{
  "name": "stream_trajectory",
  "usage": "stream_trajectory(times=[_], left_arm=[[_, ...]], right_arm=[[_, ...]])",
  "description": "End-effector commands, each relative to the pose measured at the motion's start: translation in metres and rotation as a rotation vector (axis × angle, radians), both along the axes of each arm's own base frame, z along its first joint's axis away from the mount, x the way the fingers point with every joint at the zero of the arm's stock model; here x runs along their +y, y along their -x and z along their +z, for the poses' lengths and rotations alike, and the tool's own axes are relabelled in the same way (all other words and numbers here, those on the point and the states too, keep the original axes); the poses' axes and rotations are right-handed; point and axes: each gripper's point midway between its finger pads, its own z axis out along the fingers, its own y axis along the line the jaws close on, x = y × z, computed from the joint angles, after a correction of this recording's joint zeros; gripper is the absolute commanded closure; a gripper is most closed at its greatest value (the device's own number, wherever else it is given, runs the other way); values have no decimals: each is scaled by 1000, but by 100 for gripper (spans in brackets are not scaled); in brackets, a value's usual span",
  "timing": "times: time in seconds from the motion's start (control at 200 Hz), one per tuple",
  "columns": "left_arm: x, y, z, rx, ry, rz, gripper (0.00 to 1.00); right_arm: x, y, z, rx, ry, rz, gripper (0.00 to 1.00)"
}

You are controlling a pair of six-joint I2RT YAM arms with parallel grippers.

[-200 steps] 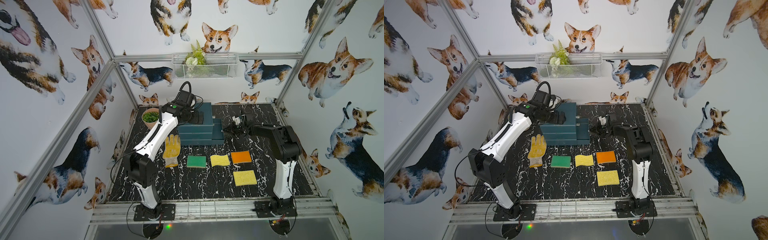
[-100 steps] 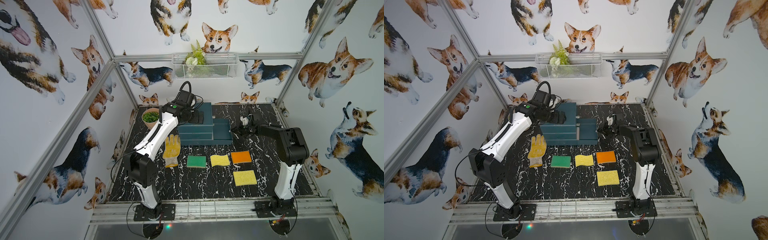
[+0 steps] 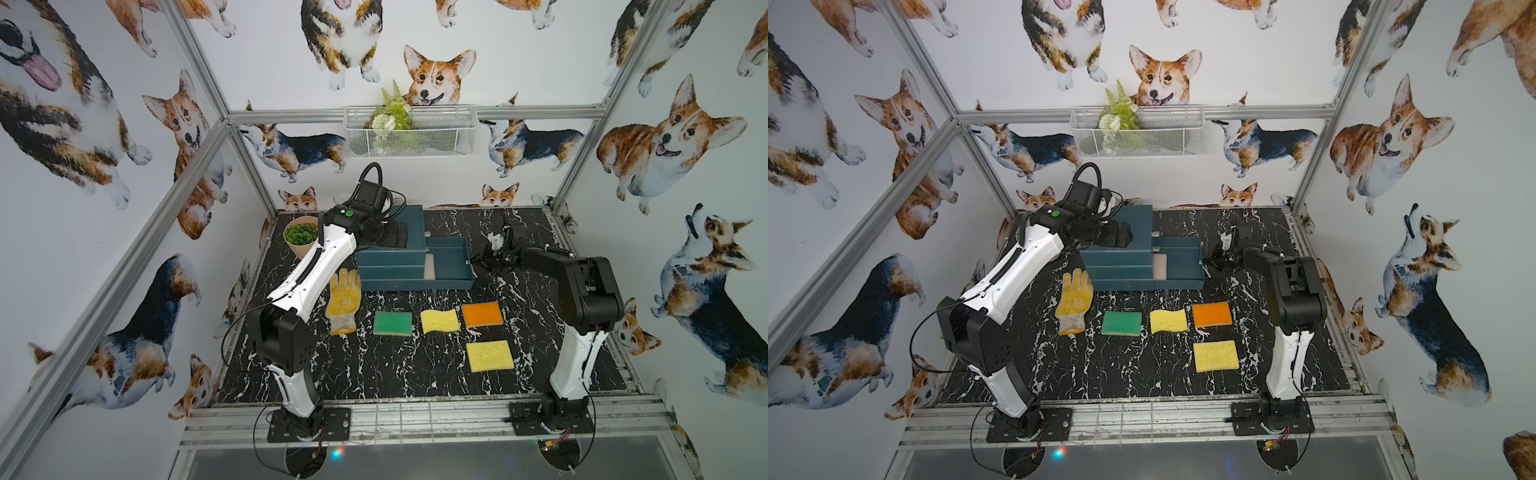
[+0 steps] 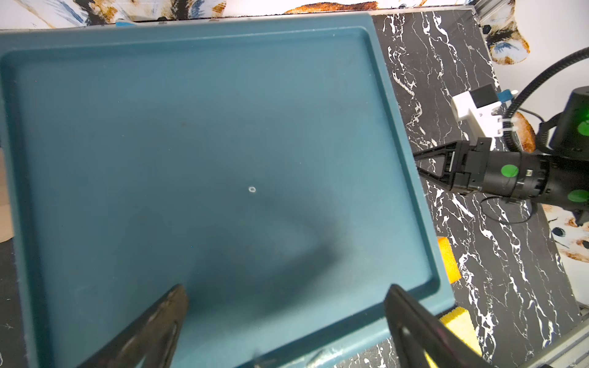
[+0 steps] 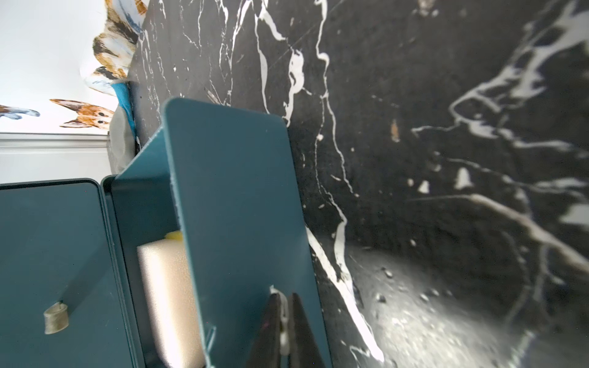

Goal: Take the sponge out of the drawer
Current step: Open the drawer in the storage box.

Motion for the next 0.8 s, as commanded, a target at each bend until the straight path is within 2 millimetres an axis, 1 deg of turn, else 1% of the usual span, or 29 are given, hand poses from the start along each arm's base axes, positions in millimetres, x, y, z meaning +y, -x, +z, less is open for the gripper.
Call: stream_trajectory(times=[0.0, 0.065, 0.145, 0.28, 0.35, 0.39, 0.395, 0.496, 0.571, 0.636, 0.646, 0.661, 0.731, 0.796], left_arm=[[1, 23, -12, 113, 5, -16, 1], [0, 22, -5, 97, 15, -22, 1], [-2, 22, 5, 78, 31, -30, 0], [-3, 22, 19, 45, 50, -40, 0], [-4, 23, 28, 27, 71, -47, 0], [-5, 23, 33, 18, 89, -55, 0], [-5, 24, 33, 17, 91, -56, 0], [-12, 27, 49, -10, 167, -89, 0], [-17, 29, 61, -27, 239, -113, 0], [-21, 27, 62, -23, 286, -123, 0], [-20, 31, 72, -45, 302, -129, 0], [-19, 32, 76, -53, 313, -131, 0], [-17, 35, 84, -69, 344, -137, 0], [-13, 37, 86, -76, 349, -138, 0]], right_arm=[[-14, -8, 30, -81, 77, -36, 77], [-22, -11, 49, -123, 123, -48, 65], [-26, -13, 69, -159, 154, -50, 56], [-25, -12, 95, -202, 191, -48, 54], [-16, -7, 106, -223, 229, -23, 52], [-6, -4, 109, -232, 251, 12, 51], [-2, -3, 110, -236, 256, 25, 50], [31, 9, 106, -231, 304, 134, 49], [56, 18, 95, -218, 343, 196, 48], [70, 22, 84, -199, 361, 226, 47], [72, 23, 81, -194, 364, 231, 47], [76, 24, 78, -187, 366, 237, 47], [90, 27, 65, -162, 355, 267, 47], [100, 30, 53, -141, 344, 298, 47]])
